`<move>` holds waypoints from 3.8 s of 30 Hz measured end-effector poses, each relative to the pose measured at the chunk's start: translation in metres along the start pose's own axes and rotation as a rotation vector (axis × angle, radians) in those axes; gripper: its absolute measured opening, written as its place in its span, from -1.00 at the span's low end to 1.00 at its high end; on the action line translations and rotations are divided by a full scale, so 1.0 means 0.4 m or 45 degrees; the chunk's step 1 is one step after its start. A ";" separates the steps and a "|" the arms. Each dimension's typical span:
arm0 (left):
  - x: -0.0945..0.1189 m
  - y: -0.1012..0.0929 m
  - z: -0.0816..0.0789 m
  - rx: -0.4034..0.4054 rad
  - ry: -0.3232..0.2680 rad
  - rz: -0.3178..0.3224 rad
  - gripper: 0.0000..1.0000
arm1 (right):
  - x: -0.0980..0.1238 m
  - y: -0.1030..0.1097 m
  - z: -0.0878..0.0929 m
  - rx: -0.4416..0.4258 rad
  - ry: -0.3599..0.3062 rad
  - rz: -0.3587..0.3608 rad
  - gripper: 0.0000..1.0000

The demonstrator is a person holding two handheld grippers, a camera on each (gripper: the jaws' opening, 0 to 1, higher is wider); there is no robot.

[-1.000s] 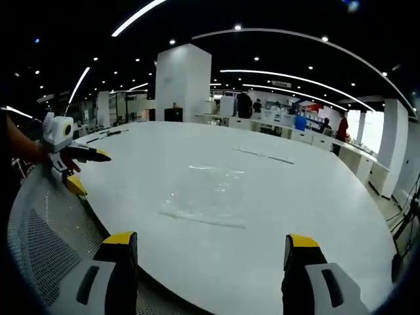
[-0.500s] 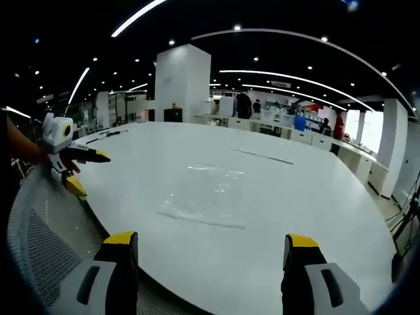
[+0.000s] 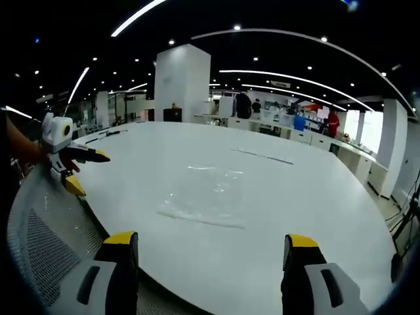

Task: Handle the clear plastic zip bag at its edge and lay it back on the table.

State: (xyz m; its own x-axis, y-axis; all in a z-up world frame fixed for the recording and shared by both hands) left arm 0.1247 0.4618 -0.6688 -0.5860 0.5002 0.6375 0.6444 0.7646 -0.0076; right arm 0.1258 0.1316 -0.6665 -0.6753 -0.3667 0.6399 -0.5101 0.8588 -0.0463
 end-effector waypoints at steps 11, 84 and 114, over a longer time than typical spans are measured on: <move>0.000 0.000 0.000 -0.003 -0.003 0.002 0.90 | 0.001 0.001 0.000 0.001 0.006 0.004 0.83; -0.001 -0.003 0.002 -0.022 0.003 0.028 0.89 | -0.024 -0.073 -0.092 0.329 0.074 0.032 0.74; 0.001 -0.005 -0.002 -0.021 -0.006 0.029 0.89 | -0.092 -0.109 -0.128 0.677 0.177 -0.042 0.69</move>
State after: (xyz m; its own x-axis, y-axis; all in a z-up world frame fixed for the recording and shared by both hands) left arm 0.1235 0.4601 -0.6681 -0.5735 0.5190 0.6338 0.6656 0.7463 -0.0089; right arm 0.2002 0.1261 -0.6488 -0.5961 -0.3091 0.7410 -0.7530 0.5355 -0.3824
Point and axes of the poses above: the point that each gripper's makers call its tool centre point, and the gripper's own axes: x roughly backward along the fingers, y roughly to its left, z roughly out of its underside, the point moved 7 cm from there along x, roughly backward along the fingers, and after that the axes turned 12 degrees about y, right-handed, at the moved point
